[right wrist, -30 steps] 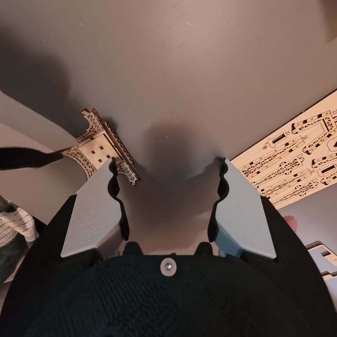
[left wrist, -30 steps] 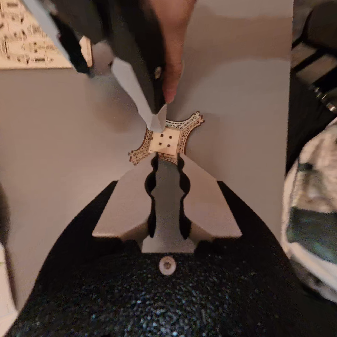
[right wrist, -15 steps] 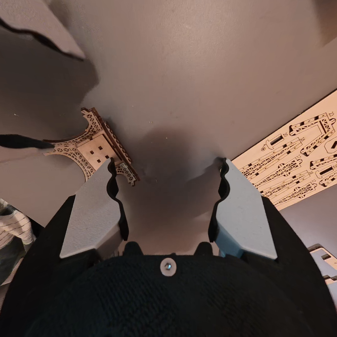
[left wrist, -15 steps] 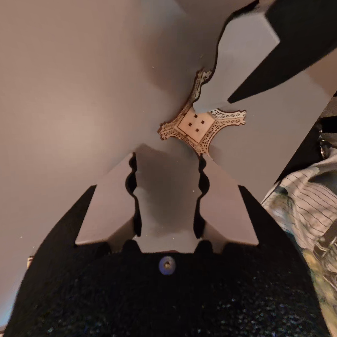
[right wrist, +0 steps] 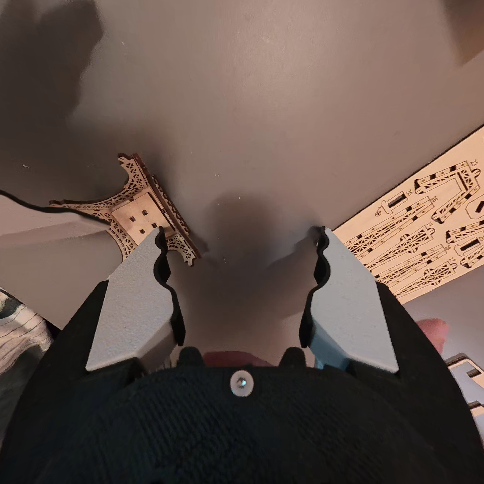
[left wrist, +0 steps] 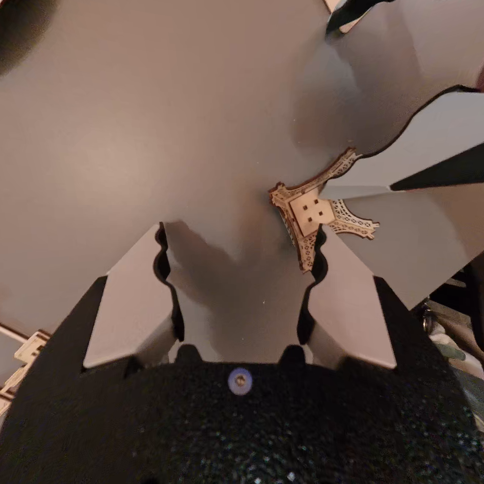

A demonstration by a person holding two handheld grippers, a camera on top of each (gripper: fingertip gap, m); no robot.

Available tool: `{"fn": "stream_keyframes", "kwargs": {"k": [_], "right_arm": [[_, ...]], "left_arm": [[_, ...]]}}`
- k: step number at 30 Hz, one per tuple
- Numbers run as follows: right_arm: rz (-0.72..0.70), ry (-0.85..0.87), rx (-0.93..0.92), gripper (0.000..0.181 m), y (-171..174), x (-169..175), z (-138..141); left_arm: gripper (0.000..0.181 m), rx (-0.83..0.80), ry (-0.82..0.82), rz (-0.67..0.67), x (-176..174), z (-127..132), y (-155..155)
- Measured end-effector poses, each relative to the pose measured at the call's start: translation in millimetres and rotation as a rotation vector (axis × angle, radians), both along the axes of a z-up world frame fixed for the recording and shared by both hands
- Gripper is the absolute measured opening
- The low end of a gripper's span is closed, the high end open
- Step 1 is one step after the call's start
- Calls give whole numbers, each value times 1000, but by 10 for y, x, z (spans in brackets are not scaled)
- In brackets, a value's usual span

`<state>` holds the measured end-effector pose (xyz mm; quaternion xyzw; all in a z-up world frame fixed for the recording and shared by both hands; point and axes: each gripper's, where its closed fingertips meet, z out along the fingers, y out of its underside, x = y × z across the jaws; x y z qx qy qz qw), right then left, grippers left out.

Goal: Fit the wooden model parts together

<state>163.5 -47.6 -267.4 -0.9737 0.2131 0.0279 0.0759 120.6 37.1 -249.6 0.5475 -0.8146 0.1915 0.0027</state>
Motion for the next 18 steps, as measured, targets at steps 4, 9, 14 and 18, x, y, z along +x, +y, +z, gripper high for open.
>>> {"fn": "stream_keyframes", "kwargs": {"k": [4,9,14,18], "right_arm": [[-2,-8,18,113,3,1,0],[-10,-24,50,114,13,3,1],[-10,-18,37,114,12,1,0],[-7,-14,30,114,11,2,0]], "left_arm": [[107,13,44,-3,-72,-29,-104],[93,73,38,-9,-70,-42,-81],[91,124,66,-31,-93,-106,-78],[105,188,68,-19,-54,-129,11]]}}
